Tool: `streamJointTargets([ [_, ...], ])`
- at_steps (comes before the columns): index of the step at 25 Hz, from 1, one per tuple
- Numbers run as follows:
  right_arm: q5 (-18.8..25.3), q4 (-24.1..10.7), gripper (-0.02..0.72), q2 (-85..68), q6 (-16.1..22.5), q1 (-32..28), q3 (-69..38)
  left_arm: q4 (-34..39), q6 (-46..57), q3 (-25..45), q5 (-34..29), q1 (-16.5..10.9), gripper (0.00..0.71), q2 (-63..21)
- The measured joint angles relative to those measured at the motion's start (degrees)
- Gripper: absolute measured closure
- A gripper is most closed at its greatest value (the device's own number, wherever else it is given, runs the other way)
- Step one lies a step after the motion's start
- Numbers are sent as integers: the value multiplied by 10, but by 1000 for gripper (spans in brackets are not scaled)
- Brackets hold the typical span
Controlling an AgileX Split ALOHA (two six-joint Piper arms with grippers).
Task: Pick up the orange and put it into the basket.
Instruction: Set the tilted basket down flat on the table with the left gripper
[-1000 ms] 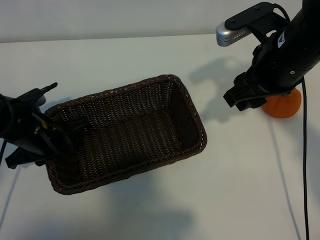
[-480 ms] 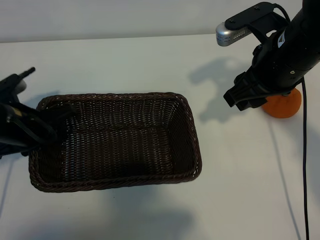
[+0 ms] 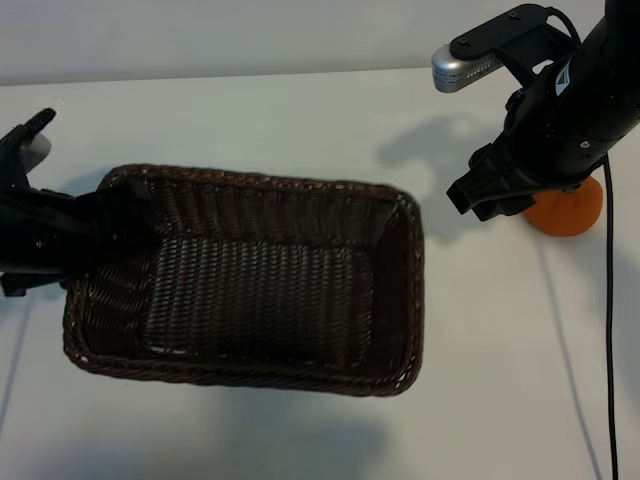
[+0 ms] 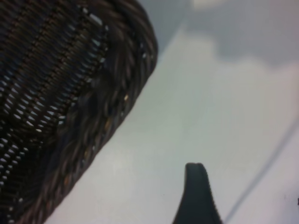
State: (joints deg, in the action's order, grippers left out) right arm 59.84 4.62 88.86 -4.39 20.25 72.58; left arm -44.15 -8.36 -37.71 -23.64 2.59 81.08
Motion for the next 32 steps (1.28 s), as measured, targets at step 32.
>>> streamJointTargets([
  [32,-1,0,213,0,0,0,0,-90,-54,-221,-2,10,338,214],
])
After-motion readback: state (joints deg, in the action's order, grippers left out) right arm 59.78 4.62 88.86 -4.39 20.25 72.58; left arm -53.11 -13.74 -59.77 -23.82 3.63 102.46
